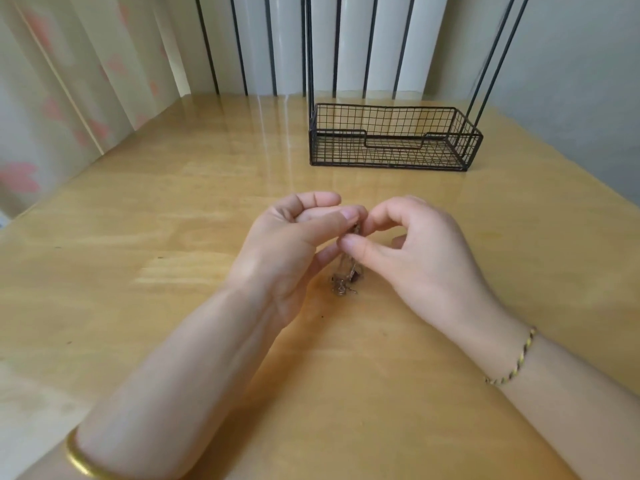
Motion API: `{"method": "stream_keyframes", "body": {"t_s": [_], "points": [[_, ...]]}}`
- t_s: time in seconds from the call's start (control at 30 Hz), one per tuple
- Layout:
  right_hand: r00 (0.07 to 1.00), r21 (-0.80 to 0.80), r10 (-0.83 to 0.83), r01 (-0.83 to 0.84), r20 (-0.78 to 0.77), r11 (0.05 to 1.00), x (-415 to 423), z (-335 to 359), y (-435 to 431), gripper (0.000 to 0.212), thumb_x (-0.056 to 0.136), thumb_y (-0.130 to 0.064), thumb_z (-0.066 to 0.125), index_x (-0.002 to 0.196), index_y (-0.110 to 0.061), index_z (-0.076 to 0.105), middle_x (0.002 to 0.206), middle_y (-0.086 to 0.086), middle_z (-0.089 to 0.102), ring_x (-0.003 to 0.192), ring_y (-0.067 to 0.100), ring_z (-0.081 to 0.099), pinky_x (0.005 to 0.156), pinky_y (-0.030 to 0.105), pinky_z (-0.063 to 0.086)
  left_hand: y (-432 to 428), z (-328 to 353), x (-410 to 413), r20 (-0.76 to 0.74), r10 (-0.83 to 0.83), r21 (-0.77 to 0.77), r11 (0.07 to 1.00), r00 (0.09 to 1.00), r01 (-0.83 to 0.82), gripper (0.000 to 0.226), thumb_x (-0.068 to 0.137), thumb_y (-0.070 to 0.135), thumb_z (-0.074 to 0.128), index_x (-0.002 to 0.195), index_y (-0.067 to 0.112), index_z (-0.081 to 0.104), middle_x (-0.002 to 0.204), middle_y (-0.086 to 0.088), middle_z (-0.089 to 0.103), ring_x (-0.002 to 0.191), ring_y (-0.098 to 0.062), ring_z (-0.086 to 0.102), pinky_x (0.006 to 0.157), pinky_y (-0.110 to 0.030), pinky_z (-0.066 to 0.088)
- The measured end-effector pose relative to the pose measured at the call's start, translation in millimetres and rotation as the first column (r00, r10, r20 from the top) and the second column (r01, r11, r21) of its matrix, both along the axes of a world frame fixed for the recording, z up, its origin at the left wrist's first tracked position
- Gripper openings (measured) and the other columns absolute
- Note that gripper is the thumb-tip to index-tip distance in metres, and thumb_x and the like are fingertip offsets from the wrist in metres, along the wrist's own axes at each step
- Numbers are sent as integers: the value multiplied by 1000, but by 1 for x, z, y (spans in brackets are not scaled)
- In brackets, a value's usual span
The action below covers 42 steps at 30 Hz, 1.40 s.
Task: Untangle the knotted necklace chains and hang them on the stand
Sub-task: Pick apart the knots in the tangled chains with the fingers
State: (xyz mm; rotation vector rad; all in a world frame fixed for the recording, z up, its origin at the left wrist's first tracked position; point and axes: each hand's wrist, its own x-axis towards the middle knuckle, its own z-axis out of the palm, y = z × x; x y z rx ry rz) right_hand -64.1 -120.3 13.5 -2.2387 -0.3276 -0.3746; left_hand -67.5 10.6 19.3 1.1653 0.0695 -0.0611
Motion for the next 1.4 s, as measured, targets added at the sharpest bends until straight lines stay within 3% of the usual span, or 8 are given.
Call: {"method": "stream_keyframes", "body": {"t_s": [0.1,0.3,0.53,0.67,0.77,0.97,1.27,1.4], "points": [[1000,26,5,-5,8,1000,2,-1,2,11,77,-26,70,78,-16,66,86,-9,62,86,7,56,74,16,41,-1,2,-1,45,41,70,997,998,-45,20,78,4,69,90,15,57,74,1,73,73,-8,69,71,-20,53],[991,227,105,-83,-83,970,1,12,-12,14,83,-14,67,73,-23,67,73,-13,66,70,-4,58,65,5,42,12,5,3,239,129,333,920,962,-206,20,76,0,72,86,12,58,68,-4,70,69,-17,66,70,-26,55],[970,358,167,-95,-176,929,3,17,-20,14,89,-10,57,79,-15,65,77,-2,69,73,9,62,79,31,49,16,7,1,160,42,423,900,986,-107,9,91,4,57,92,13,60,68,1,65,48,-5,48,70,-29,54],[934,440,242,-106,-264,892,1,18,-20,13,92,-9,53,82,-12,62,76,2,65,67,11,65,80,39,51,14,5,1,241,67,541,819,968,-191,13,90,7,59,86,19,63,76,6,65,66,-2,56,69,-16,46],[935,459,245,-105,-257,882,1,20,-20,13,91,-10,55,81,-13,62,74,0,64,63,9,63,70,27,52,10,7,-3,331,65,647,710,941,-277,12,83,16,67,76,25,65,85,14,63,86,-2,56,65,-10,40],[938,492,245,-98,-245,865,1,19,-20,12,90,-11,56,82,-12,64,72,0,64,61,9,61,64,21,52,6,9,-7,397,-31,714,638,917,-288,11,76,27,76,71,31,67,100,12,60,101,-3,55,87,-19,41],[946,469,240,-114,-218,876,-1,19,-16,10,88,-10,58,81,-10,65,72,2,65,62,10,62,68,26,53,5,6,-6,394,-56,737,615,918,-279,15,79,27,72,67,32,64,97,11,61,93,-1,54,80,-16,38],[974,312,162,-107,-156,944,0,18,-18,10,87,-14,60,78,-16,64,71,0,66,62,7,63,67,24,51,7,8,-6,379,-45,736,620,924,-271,16,81,26,70,67,28,62,99,10,62,84,1,52,78,-18,37]]}}
